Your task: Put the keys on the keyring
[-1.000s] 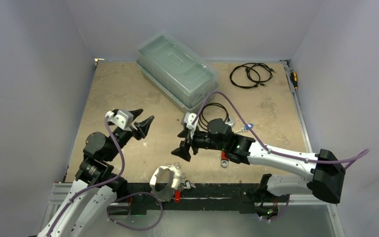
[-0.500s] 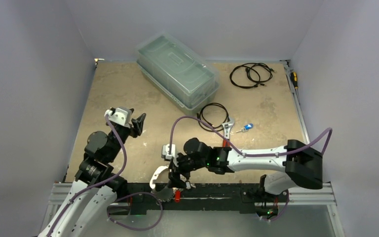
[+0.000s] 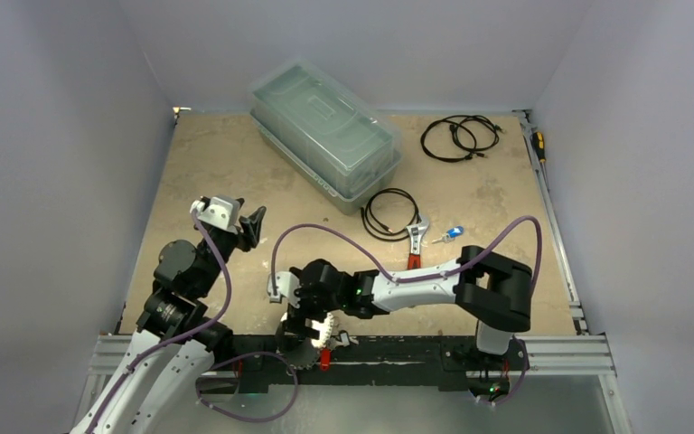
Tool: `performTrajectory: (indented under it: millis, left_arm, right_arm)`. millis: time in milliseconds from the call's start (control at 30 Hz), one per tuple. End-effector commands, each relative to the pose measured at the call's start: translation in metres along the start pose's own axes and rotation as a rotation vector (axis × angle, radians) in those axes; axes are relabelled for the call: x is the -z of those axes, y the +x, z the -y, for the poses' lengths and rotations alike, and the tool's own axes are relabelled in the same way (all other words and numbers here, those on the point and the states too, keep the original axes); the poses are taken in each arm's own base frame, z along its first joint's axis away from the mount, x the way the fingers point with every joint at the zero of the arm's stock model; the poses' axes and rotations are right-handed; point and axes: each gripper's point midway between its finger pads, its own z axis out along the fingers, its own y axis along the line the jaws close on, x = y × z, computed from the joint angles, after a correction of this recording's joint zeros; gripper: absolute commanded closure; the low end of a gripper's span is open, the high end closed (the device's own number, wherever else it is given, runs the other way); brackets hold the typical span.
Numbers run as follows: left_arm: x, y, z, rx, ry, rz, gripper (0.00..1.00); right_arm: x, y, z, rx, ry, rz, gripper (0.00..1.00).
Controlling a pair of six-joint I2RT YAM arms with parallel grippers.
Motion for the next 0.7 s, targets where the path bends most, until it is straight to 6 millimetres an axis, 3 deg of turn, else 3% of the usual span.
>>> performTrajectory:
  millis: [0, 167, 300, 400, 500, 600, 667]
  left_arm:
    - [0.003, -0.022, -0.005, -0.009, -0.019, 0.049, 0.51]
    - [0.004, -0.024, -0.005, -0.007, -0.018, 0.054, 0.52]
    - [0.004, -0.024, -0.005, -0.007, -0.018, 0.054, 0.52]
    - [0.005, -0.025, -0.005, -0.008, -0.018, 0.057, 0.52]
    - [0.005, -0.024, -0.005, -0.008, -0.018, 0.056, 0.52]
    - [0.005, -0.025, -0.005, -0.008, -0.018, 0.057, 0.52]
    - [0.005, -0.024, -0.005, -0.008, -0.018, 0.056, 0.52]
  right_arm:
    - [-0.004, -0.022, 0.010, 0.090, 0.068, 0.025, 0.01]
    - [-0.020, -0.016, 0.016, 0.112, 0.098, -0.014, 0.01]
    - [-0.032, -0.012, 0.019, 0.111, 0.109, -0.035, 0.07]
    - [-0.039, -0.005, 0.023, 0.105, 0.127, -0.073, 0.23]
    - [-0.039, 0.001, 0.024, 0.105, 0.130, -0.090, 0.51]
    - [-0.038, 0.005, 0.024, 0.103, 0.132, -0.093, 0.65]
    - [-0.036, 0.009, 0.028, 0.100, 0.157, -0.105, 0.68]
